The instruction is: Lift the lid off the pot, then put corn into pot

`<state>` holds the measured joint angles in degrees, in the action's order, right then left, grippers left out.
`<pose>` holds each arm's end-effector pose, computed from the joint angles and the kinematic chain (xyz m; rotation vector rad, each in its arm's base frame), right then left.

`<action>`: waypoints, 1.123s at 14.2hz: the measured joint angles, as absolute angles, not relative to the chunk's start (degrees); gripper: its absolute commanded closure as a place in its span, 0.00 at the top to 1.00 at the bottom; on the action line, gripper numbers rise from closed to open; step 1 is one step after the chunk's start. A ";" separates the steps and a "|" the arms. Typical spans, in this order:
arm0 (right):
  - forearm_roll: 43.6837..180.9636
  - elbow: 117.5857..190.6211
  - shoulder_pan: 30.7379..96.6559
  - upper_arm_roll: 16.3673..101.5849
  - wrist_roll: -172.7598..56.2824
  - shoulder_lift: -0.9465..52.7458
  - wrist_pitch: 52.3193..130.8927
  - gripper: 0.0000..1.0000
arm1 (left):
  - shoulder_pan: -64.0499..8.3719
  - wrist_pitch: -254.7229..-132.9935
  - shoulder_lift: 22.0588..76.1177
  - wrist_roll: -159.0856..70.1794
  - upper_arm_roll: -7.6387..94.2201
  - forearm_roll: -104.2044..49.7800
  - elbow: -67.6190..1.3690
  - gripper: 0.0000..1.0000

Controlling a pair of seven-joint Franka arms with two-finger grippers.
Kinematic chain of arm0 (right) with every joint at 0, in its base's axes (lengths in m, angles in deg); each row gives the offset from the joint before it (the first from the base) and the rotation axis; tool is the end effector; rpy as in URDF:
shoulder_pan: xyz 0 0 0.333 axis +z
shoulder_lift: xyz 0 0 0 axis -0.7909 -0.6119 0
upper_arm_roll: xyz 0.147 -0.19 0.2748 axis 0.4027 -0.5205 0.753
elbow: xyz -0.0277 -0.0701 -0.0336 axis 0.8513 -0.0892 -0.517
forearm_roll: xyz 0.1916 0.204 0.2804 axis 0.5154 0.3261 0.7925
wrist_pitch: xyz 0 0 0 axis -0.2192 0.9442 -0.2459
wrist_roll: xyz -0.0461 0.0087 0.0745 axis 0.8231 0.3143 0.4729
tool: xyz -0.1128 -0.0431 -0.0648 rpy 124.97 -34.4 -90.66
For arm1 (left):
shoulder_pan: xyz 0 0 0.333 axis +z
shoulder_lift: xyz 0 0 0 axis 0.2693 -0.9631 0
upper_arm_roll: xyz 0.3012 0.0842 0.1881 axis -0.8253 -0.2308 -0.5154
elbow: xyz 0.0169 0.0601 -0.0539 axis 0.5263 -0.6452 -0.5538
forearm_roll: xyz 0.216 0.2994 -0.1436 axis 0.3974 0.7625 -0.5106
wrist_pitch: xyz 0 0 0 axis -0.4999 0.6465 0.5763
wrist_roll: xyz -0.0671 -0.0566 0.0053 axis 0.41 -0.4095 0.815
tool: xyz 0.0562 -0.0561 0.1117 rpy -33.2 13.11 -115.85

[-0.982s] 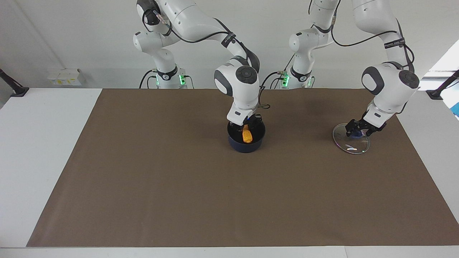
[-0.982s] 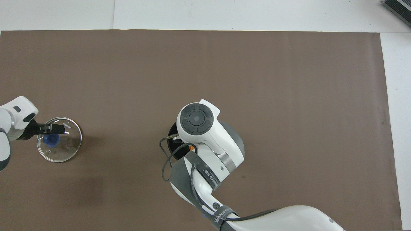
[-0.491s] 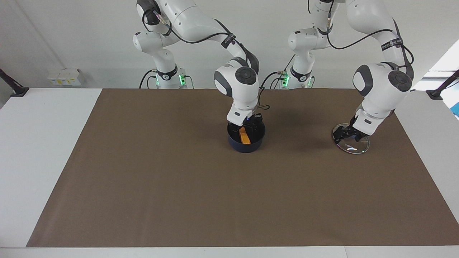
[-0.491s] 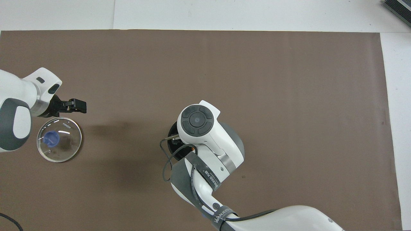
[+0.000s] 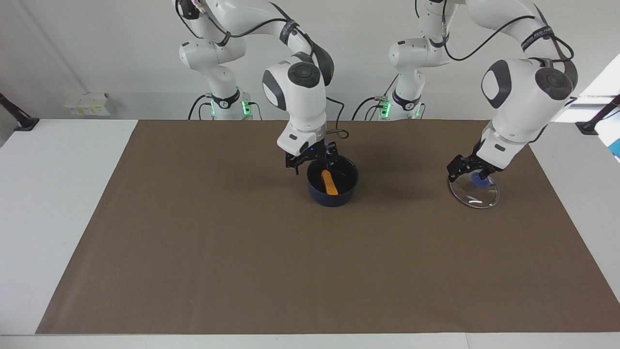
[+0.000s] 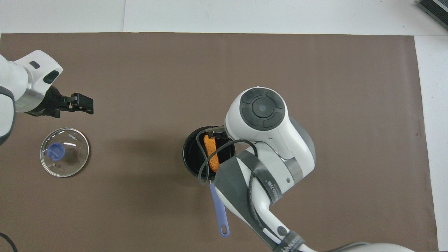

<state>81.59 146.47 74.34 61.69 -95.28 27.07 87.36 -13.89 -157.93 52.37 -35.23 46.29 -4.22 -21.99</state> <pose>0.5617 0.3391 0.4825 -3.0775 -0.0732 -0.0452 0.6001 -0.0468 0.5279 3.0939 0.0665 -0.0680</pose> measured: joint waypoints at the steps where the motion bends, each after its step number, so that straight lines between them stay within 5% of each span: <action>1: 81.48 146.47 72.86 61.63 -95.28 28.55 86.14 1.00 | -13.91 -155.55 52.40 -35.23 46.34 -4.33 -20.06 1.00; 9: 79.12 144.37 60.32 61.15 -95.11 36.05 79.00 1.00 | -13.91 -146.86 56.19 -34.88 46.40 -4.42 -16.35 1.00; 16: 79.13 139.21 56.26 61.00 -95.11 41.22 69.00 1.00 | -13.90 -139.04 57.45 -34.78 46.23 -4.42 -12.98 1.00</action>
<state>79.13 139.21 56.26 61.00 -95.11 41.22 69.00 -13.90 -139.04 57.45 -34.78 46.23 -4.42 -12.98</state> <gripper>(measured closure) 0.000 0.000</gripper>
